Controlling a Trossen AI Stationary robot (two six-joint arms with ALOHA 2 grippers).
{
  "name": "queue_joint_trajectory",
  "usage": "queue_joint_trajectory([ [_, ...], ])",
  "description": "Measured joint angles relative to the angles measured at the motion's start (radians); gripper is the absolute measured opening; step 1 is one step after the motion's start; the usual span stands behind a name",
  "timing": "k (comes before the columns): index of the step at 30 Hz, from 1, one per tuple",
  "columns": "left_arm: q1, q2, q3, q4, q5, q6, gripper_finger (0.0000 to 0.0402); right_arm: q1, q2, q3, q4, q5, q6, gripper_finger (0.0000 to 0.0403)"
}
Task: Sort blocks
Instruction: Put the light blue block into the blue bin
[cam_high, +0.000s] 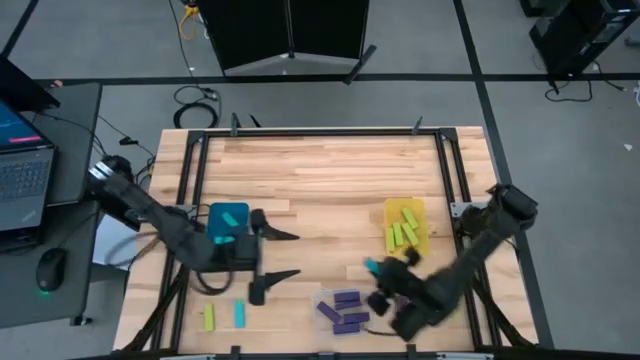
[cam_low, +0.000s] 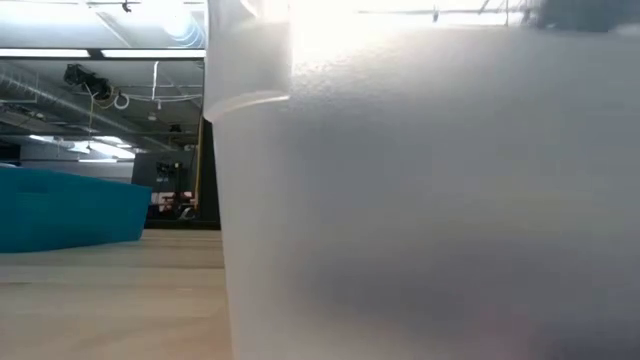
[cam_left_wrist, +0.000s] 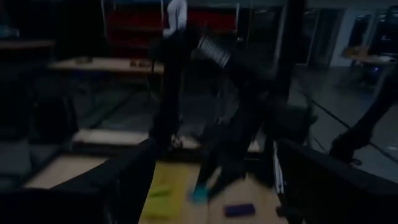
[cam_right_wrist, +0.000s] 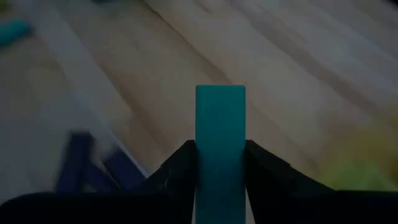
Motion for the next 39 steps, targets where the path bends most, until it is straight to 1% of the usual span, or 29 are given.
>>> queue_joint_trajectory([
  [4, -0.050, -0.072, 0.054, -0.060, -0.065, 0.080, 0.0340, -0.144, 0.000, 0.000, 0.344, 0.027, -0.449, 0.0115],
  [5, -0.061, -0.090, 0.065, -0.076, -0.095, 0.094, 0.0340, -0.180, 0.000, 0.000, 0.447, 0.021, -0.570, 0.0115],
  [8, -0.098, -0.141, 0.094, -0.155, -0.196, 0.113, 0.0340, -0.285, 0.008, 0.000, 0.746, -0.048, -0.893, 0.0115],
  [11, -0.128, -0.190, 0.102, -0.211, -0.289, 0.107, 0.0340, -0.379, 0.009, 0.000, 0.948, -0.147, -1.093, 0.0115],
  [15, -0.166, -0.237, 0.102, -0.286, -0.346, 0.077, 0.0340, -0.478, 0.009, 0.000, 1.117, -0.260, -1.256, 0.0115],
  [19, -0.195, -0.272, 0.102, -0.292, -0.365, 0.091, 0.0340, -0.565, 0.054, 0.001, 1.287, -0.398, -1.343, 0.0115],
  [23, -0.206, -0.320, 0.102, -0.271, -0.369, 0.139, 0.0340, -0.641, 0.162, 0.001, 1.469, -0.570, -1.340, 0.0115],
  [27, -0.208, -0.370, 0.102, -0.270, -0.372, 0.185, 0.0340, -0.697, 0.290, 0.024, 1.643, -0.671, -1.337, 0.0115],
  [29, -0.208, -0.397, 0.102, -0.271, -0.374, 0.200, 0.0340, -0.716, 0.368, 0.085, 1.686, -0.712, -1.337, 0.0115],
  [33, -0.207, -0.436, 0.102, -0.279, -0.375, 0.210, 0.0340, -0.731, 0.538, 0.274, 1.682, -0.790, -1.341, 0.0115],
  [39, -0.207, -0.452, 0.102, -0.294, -0.378, 0.209, 0.0340, -0.734, 0.752, 0.570, 1.633, -0.810, -1.344, 0.0115],
])
